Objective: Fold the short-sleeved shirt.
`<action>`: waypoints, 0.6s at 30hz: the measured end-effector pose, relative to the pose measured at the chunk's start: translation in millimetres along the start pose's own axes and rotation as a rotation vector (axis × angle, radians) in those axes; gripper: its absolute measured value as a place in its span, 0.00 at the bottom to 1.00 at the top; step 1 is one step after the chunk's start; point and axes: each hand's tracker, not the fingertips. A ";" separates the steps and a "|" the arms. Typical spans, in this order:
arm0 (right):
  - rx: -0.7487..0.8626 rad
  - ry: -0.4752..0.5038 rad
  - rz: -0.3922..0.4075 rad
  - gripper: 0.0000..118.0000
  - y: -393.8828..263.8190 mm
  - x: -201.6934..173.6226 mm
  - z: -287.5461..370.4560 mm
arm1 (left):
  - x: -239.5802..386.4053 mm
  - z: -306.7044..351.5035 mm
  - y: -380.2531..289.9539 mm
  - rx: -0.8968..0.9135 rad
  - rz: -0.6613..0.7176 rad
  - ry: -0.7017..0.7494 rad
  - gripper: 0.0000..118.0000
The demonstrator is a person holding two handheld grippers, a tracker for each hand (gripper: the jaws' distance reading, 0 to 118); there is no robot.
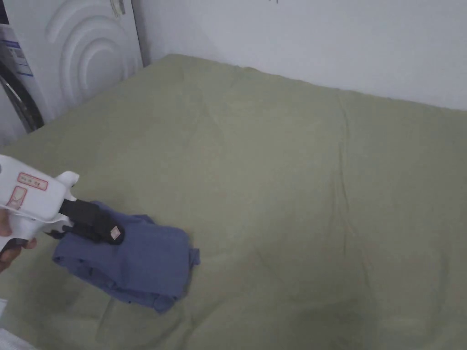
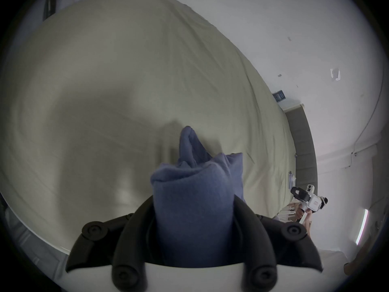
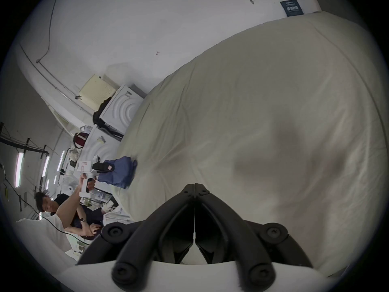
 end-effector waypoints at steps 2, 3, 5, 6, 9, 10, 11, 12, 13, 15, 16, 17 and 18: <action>0.000 -0.025 -0.001 0.01 2.3 -1.1 -0.8 | -22.1 5.5 19.2 0.003 0.017 0.004 0.27; -0.001 -0.027 0.000 0.01 4.0 1.3 -0.5 | -23.7 5.6 23.6 -0.004 -0.001 0.030 0.27; 0.001 -0.033 -0.002 0.01 4.7 1.1 -0.7 | -20.0 3.8 25.0 -0.015 0.010 0.017 0.48; 0.006 -0.026 -0.005 0.01 4.7 1.0 -0.8 | -20.9 4.3 22.8 -0.002 -0.001 0.035 0.73; 0.010 -0.026 -0.006 0.01 6.1 -0.9 0.1 | -14.0 19.3 22.0 0.047 -0.012 0.123 1.00; 0.011 -0.028 0.002 0.01 6.6 -2.1 2.6 | 5.4 29.5 8.6 0.074 -0.019 0.172 1.00; 0.012 -0.021 0.015 0.01 7.0 -1.6 5.3 | 11.7 38.3 6.4 0.108 -0.054 0.259 1.00; 0.013 -0.016 0.023 0.01 7.2 -2.0 8.8 | 19.8 50.4 1.8 0.153 -0.083 0.310 1.00; 0.017 -0.012 0.030 0.01 7.1 -2.8 12.7 | 28.2 62.4 -1.2 0.201 -0.084 0.391 0.99; 0.031 0.004 0.043 0.01 6.6 -3.1 21.1 | 46.8 88.8 -16.1 0.324 -0.090 0.462 0.56; 0.040 0.010 0.050 0.01 6.3 -3.5 25.7 | 63.4 94.3 -24.9 0.375 -0.108 0.407 0.09; 0.050 0.009 0.055 0.01 6.1 -4.3 29.4 | 76.5 94.2 -29.6 0.402 -0.107 0.432 0.02; 0.067 0.010 0.061 0.01 6.1 -5.3 34.3 | 80.0 97.6 -30.3 0.465 -0.140 0.492 0.02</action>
